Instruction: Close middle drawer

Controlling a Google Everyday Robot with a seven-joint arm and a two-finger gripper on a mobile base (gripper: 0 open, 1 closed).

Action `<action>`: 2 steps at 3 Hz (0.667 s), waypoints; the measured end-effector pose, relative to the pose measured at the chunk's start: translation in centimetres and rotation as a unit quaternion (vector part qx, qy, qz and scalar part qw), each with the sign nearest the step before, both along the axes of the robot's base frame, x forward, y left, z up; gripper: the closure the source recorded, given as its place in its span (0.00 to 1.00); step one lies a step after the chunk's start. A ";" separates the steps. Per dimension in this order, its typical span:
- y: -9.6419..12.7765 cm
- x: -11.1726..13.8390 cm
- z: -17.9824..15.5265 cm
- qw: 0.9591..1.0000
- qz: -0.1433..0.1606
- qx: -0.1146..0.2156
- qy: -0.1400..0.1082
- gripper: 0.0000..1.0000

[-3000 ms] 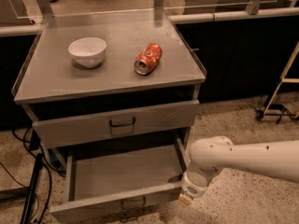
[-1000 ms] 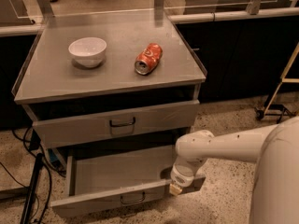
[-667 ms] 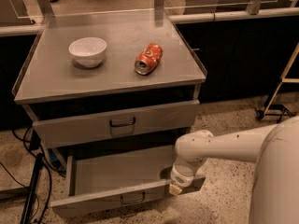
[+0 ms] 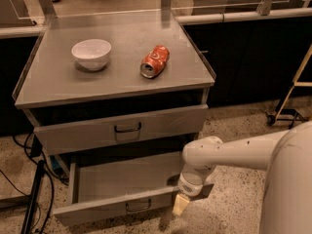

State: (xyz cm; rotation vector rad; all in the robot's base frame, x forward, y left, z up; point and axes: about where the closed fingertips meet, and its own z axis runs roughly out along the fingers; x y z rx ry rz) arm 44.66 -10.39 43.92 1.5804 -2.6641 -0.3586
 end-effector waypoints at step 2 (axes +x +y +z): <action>0.0 0.0 0.0 1.000 0.000 0.000 0.000 0.00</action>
Offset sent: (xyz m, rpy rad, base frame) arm 0.0000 0.0000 0.0000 0.0000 0.0000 0.0000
